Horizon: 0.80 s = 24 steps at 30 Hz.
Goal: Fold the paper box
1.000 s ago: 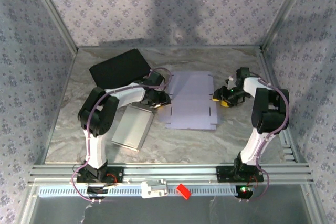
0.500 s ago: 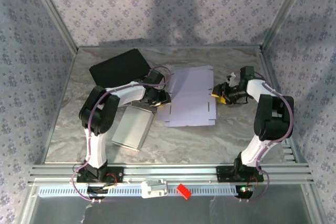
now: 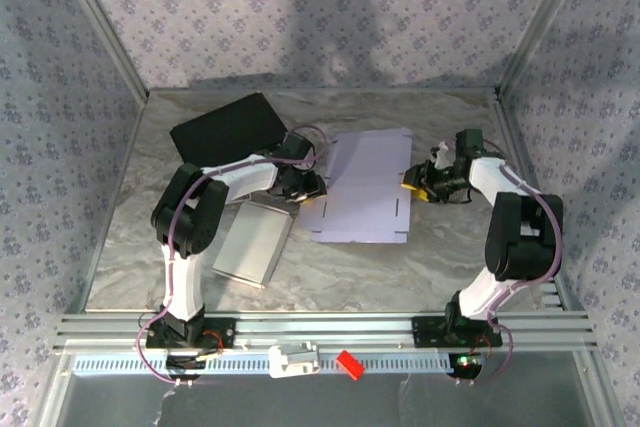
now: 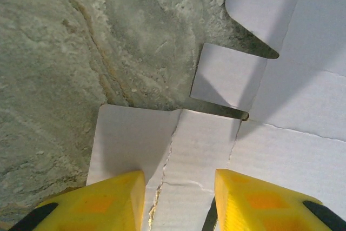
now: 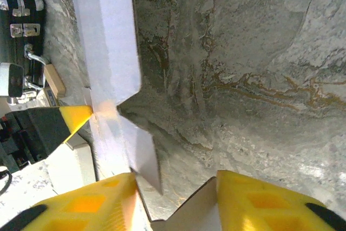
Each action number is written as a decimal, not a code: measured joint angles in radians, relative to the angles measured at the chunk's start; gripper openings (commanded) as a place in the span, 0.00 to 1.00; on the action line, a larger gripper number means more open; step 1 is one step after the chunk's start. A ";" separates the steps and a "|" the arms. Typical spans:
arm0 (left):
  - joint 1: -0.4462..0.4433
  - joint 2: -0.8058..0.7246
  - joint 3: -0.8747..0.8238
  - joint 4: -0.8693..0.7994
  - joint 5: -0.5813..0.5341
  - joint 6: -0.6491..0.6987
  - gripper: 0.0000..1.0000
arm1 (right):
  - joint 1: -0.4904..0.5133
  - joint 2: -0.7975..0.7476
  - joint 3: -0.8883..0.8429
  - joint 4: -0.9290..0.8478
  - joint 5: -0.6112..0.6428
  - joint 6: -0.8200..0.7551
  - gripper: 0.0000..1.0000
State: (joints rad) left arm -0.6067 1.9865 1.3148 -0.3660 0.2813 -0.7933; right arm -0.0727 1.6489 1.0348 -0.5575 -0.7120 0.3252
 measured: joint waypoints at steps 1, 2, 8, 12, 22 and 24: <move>0.000 0.000 0.000 -0.001 0.000 0.000 0.40 | 0.003 0.000 0.000 -0.002 0.002 0.000 0.32; 0.000 0.000 0.000 -0.001 0.000 0.000 0.40 | 0.006 0.000 0.000 -0.004 0.002 0.004 0.29; 0.000 0.000 0.001 -0.002 -0.001 0.000 0.40 | 0.026 0.000 0.010 -0.033 0.028 0.025 0.12; -0.002 -0.017 0.000 0.003 -0.009 0.001 0.44 | 0.025 -0.006 0.040 -0.067 0.035 0.056 0.05; -0.263 -0.492 -0.167 0.123 -0.148 0.523 0.56 | -0.004 -0.017 0.196 -0.163 -0.019 0.219 0.04; -0.329 -0.566 -0.229 0.151 -0.155 0.656 0.57 | -0.004 -0.008 0.233 -0.179 -0.036 0.230 0.04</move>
State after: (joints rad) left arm -0.9360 1.4208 1.0859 -0.2150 0.1265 -0.1375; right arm -0.0765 1.6405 1.2678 -0.7368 -0.7483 0.5556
